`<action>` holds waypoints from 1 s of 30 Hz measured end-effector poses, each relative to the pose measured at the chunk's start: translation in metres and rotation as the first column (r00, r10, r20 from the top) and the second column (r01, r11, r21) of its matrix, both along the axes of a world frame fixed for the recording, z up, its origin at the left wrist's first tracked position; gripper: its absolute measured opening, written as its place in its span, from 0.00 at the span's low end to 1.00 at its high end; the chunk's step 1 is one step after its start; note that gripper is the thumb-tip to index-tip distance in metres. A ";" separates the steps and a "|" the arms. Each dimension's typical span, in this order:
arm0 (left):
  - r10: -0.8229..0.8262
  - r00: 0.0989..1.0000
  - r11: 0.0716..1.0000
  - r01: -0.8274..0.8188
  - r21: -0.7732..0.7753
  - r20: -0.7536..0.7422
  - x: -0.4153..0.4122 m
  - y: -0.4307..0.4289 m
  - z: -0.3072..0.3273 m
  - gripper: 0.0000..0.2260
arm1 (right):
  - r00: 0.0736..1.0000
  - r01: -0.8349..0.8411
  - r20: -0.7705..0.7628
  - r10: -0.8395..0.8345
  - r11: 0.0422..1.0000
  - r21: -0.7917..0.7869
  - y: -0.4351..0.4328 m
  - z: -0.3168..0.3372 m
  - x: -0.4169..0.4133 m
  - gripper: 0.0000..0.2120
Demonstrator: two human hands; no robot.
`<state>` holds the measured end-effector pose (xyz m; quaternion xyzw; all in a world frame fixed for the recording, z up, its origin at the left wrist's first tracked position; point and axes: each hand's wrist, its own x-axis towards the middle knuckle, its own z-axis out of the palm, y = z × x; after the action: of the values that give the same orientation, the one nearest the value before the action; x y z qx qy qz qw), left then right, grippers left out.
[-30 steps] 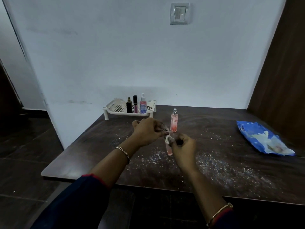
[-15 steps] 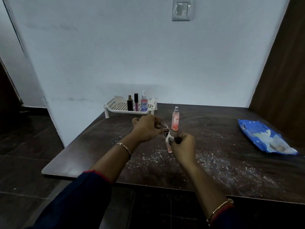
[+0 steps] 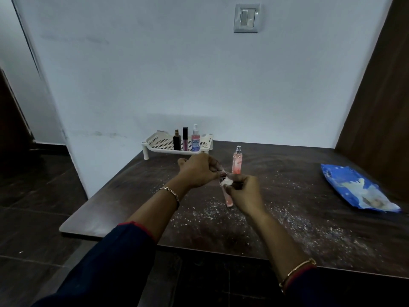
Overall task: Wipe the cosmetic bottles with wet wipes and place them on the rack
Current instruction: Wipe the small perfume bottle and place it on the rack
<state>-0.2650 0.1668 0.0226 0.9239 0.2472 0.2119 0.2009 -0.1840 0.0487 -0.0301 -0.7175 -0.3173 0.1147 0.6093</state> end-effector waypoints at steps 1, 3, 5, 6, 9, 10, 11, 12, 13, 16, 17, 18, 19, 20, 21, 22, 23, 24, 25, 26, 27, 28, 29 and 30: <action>-0.002 1.000 1.000 0.002 -0.010 0.006 0.000 0.000 0.000 0.10 | 0.998 0.028 0.047 -0.028 1.000 -0.009 0.000 -0.007 0.001 0.12; 0.000 1.000 1.000 0.000 -0.026 0.009 0.000 0.002 -0.001 0.09 | 0.985 0.098 0.154 -0.081 0.989 -0.107 -0.001 -0.020 0.004 0.06; 0.004 1.000 0.999 -0.004 -0.038 -0.003 -0.002 0.007 -0.002 0.09 | 0.964 0.159 0.251 -0.084 0.942 -0.295 -0.005 -0.026 0.007 0.02; 0.000 1.000 0.999 -0.001 -0.046 -0.011 -0.003 0.008 -0.002 0.09 | 0.956 0.177 0.284 -0.068 0.909 -0.377 -0.007 -0.028 0.010 0.03; -0.017 1.000 0.997 0.017 -0.074 -0.006 -0.003 0.008 -0.002 0.09 | 0.959 0.125 0.284 0.015 0.875 -0.467 -0.008 -0.020 0.019 0.05; -0.022 1.000 0.997 0.022 -0.079 0.000 -0.002 0.007 -0.002 0.08 | 0.965 0.087 0.262 0.033 0.897 -0.433 -0.006 -0.014 0.021 0.05; -0.029 1.000 0.997 0.029 -0.076 0.003 -0.001 0.005 -0.001 0.07 | 0.972 0.054 0.231 0.036 0.927 -0.372 -0.003 -0.007 0.021 0.06; -0.039 0.999 0.997 0.039 -0.068 0.001 0.000 0.004 0.000 0.07 | 0.979 0.031 0.202 0.031 0.955 -0.296 -0.001 0.000 0.021 0.06; -0.050 0.999 0.997 0.050 -0.056 -0.002 0.001 0.003 0.001 0.07 | 0.983 0.014 0.184 0.028 0.975 -0.222 0.002 0.006 0.021 0.05; -0.065 0.998 0.997 0.065 -0.041 -0.007 0.002 0.003 0.002 0.07 | 0.983 -0.003 0.179 0.027 0.991 -0.132 0.005 0.010 0.021 0.02; -0.064 0.998 0.997 0.064 -0.044 -0.009 0.002 0.004 0.001 0.07 | 0.986 0.005 0.168 0.017 0.991 -0.133 0.004 0.007 0.021 0.03; -0.063 0.998 0.997 0.062 -0.046 -0.013 0.001 0.005 0.001 0.07 | 0.987 0.011 0.161 0.011 0.990 -0.138 0.003 0.002 0.020 0.04; -0.063 0.998 0.997 0.062 -0.054 -0.016 -0.001 0.006 0.001 0.07 | 0.988 0.013 0.157 0.011 0.988 -0.151 0.001 -0.003 0.019 0.03; -0.065 0.998 0.995 0.064 -0.072 -0.013 -0.002 0.008 0.000 0.07 | 0.988 0.017 0.152 0.010 0.985 -0.173 -0.001 -0.009 0.018 0.03; -0.071 0.997 0.993 0.070 -0.097 -0.006 -0.004 0.010 0.000 0.07 | 0.990 0.018 0.142 0.010 0.981 -0.192 -0.003 -0.014 0.017 0.05; -0.076 0.997 0.990 0.076 -0.120 -0.002 -0.006 0.011 -0.001 0.07 | 0.991 0.018 0.130 0.010 0.978 -0.207 -0.005 -0.019 0.018 0.07; -0.081 0.997 0.988 0.080 -0.131 0.000 -0.008 0.012 -0.001 0.07 | 0.992 0.016 0.122 0.012 0.974 -0.228 -0.007 -0.022 0.019 0.08; -0.085 0.996 0.987 0.085 -0.134 -0.001 -0.008 0.013 -0.002 0.08 | 0.992 0.015 0.125 0.018 0.966 -0.260 -0.009 -0.023 0.020 0.09; -0.093 0.996 0.987 0.092 -0.135 -0.002 -0.009 0.014 -0.002 0.07 | 0.990 0.014 0.135 0.028 0.955 -0.296 -0.009 -0.022 0.022 0.09; -0.106 0.994 0.986 0.105 -0.133 -0.001 -0.008 0.014 -0.002 0.07 | 0.991 0.006 0.130 0.038 0.947 -0.320 -0.008 -0.019 0.023 0.10; -0.123 0.992 0.985 0.122 -0.124 -0.001 -0.008 0.013 -0.002 0.07 | 0.995 -0.012 0.095 0.043 0.949 -0.314 -0.006 -0.014 0.023 0.12; -0.141 0.990 0.984 0.139 -0.109 -0.007 -0.007 0.012 -0.001 0.07 | 0.999 -0.037 0.022 0.044 0.964 -0.264 -0.004 -0.007 0.023 0.14; -0.154 0.988 0.984 0.153 -0.088 -0.015 -0.006 0.011 0.000 0.08 | 0.996 -0.061 -0.081 0.047 0.984 -0.169 -0.001 0.002 0.022 0.17; -0.160 0.987 0.985 0.158 -0.069 -0.022 -0.005 0.010 0.000 0.08 | 0.980 -0.076 -0.188 0.065 0.996 -0.051 0.000 0.010 0.021 0.19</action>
<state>-0.2705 0.1763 0.0230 0.9362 0.1824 0.1743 0.2447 -0.1631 0.0485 -0.0197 -0.7093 -0.2808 0.2121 0.6108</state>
